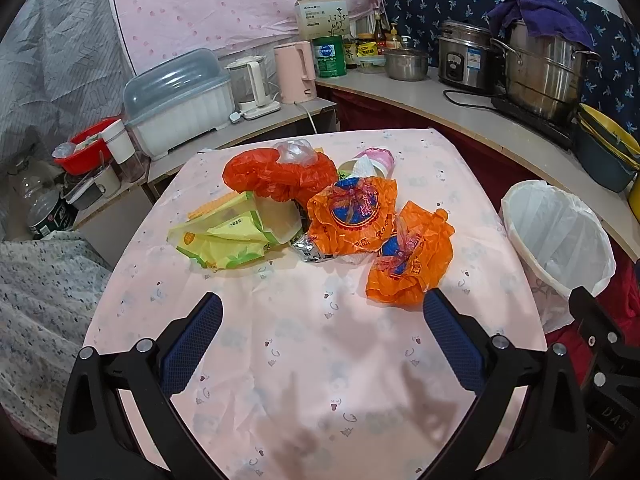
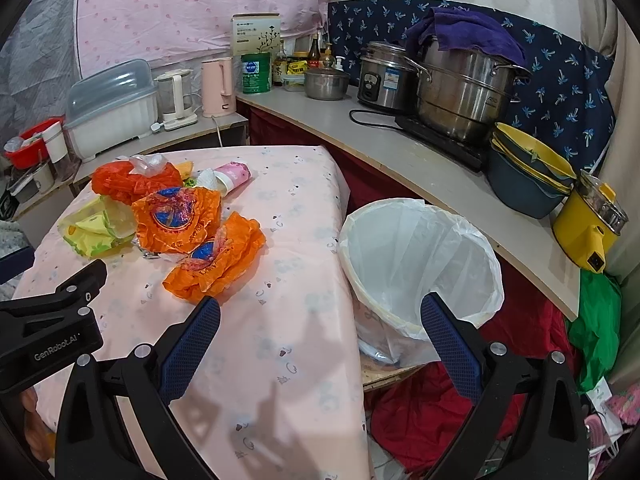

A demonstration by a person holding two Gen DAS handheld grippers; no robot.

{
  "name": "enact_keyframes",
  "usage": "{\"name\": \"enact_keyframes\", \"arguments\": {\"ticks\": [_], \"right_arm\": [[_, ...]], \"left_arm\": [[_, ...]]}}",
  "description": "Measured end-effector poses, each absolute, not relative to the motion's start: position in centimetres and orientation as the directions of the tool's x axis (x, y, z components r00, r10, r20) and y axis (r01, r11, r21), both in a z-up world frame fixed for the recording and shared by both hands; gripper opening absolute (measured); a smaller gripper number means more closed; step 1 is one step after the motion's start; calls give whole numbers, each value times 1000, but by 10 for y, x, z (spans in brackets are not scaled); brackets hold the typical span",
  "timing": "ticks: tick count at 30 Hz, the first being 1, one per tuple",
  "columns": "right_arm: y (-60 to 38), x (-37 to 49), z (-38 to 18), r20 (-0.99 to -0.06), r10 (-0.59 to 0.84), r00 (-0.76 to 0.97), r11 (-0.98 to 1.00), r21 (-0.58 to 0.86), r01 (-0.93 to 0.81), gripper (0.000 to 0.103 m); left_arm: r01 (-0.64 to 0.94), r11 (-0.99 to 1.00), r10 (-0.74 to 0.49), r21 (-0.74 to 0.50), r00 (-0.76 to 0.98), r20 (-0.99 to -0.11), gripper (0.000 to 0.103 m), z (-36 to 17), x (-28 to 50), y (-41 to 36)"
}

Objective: Collect trash

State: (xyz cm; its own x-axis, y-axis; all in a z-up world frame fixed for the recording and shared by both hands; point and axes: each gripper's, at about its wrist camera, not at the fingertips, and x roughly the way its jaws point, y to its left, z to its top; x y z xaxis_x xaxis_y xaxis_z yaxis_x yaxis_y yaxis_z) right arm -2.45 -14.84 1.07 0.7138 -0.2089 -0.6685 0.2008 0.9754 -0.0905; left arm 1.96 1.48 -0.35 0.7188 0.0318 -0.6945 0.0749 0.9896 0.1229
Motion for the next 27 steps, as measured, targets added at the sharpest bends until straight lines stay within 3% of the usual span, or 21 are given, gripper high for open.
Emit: {"name": "enact_keyframes", "arguments": {"ticks": [27], "right_arm": [[-146,-25,12,-669,-210,713,976,-95,198,96]], "left_arm": [[77,990,28,117,711,-703,96,-8,16,12]]}}
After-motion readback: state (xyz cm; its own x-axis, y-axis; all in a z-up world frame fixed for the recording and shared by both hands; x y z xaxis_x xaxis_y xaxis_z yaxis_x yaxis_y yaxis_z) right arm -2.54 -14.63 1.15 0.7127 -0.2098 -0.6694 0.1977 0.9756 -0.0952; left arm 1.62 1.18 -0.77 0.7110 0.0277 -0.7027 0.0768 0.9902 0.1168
